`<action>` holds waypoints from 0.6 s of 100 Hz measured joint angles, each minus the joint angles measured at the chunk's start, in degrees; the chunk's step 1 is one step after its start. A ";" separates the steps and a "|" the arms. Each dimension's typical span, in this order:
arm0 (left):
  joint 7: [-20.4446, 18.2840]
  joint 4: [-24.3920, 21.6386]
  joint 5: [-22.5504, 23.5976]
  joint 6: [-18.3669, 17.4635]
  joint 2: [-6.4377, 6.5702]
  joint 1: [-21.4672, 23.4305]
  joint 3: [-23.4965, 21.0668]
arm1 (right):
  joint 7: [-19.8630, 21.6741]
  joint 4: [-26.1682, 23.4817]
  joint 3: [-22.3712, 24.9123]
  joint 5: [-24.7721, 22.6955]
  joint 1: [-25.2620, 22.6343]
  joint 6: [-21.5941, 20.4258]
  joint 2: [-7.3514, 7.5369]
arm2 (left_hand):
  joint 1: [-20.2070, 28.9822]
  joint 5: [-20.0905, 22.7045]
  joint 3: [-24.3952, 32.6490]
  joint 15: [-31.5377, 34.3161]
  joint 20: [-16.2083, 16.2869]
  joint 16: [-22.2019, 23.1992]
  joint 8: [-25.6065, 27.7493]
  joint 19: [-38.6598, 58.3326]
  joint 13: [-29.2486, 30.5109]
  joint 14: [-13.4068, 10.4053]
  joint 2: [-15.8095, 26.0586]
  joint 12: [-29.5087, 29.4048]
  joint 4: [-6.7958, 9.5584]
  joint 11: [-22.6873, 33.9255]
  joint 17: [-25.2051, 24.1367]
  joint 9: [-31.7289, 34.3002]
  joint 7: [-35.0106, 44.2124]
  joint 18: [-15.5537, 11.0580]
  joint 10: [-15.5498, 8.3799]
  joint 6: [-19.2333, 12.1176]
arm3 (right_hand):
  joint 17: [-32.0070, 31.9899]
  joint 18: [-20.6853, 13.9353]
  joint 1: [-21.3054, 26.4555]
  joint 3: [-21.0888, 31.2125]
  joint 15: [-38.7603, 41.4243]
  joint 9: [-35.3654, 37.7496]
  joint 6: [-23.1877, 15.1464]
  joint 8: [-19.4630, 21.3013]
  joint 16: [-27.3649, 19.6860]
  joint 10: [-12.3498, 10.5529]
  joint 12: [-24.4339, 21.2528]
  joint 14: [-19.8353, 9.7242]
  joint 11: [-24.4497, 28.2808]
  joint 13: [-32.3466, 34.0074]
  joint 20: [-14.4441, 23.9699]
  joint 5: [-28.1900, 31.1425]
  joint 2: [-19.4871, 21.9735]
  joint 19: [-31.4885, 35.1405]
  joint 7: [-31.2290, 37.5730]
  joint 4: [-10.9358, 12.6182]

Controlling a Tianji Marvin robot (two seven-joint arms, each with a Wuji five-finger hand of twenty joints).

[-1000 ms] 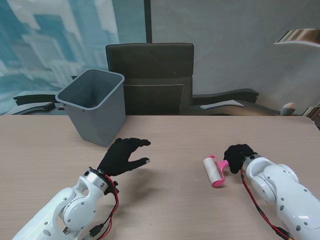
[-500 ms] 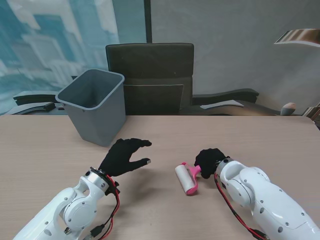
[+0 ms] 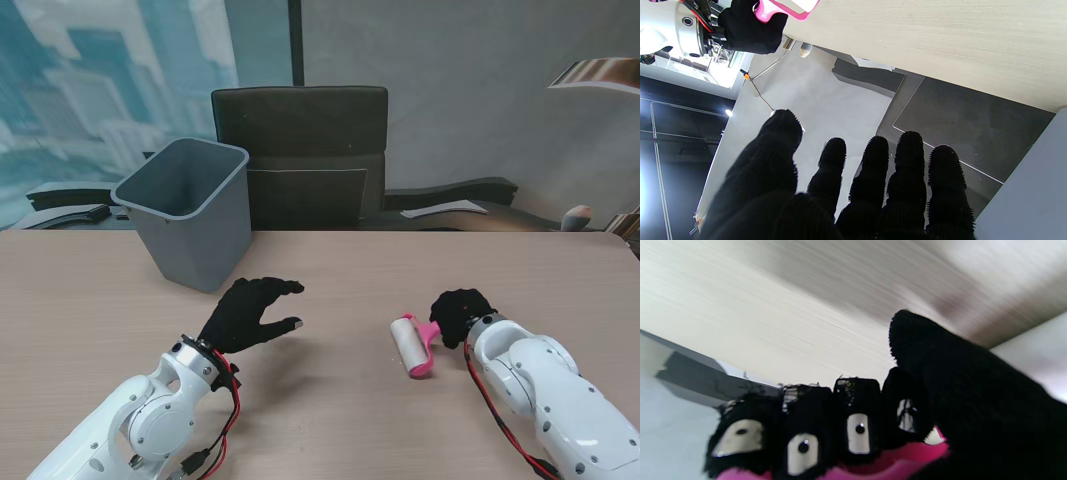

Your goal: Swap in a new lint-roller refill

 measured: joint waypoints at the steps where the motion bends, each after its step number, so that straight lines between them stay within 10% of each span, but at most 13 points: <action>1: 0.00 0.00 0.00 0.01 0.00 -0.01 0.02 | -0.07 0.08 0.32 -0.36 -0.13 0.03 0.02 | 0.00 0.00 0.00 0.00 0.00 0.00 0.00 0.00 0.00 0.00 0.00 0.00 0.00 0.00 0.00 0.00 0.00 0.00 0.00 0.00 | 0.00 0.00 0.00 0.00 0.00 0.00 0.00 0.00 0.00 0.00 0.00 0.00 -0.01 0.00 -0.01 0.00 0.00 0.00 0.00 0.00; 60: -0.52 0.44 -0.75 1.02 -0.07 -0.66 0.50 | -0.42 1.13 2.24 1.74 -1.05 -0.63 1.65 | 0.00 0.00 0.36 0.00 0.00 0.00 0.01 0.00 0.00 0.00 0.00 0.00 0.01 0.00 -0.01 0.00 0.00 0.00 0.00 0.00 | 0.00 0.00 0.00 0.00 0.00 0.00 0.00 0.08 -0.14 0.00 0.04 -0.03 -0.07 0.00 -0.10 0.00 0.00 -0.68 0.00 -0.01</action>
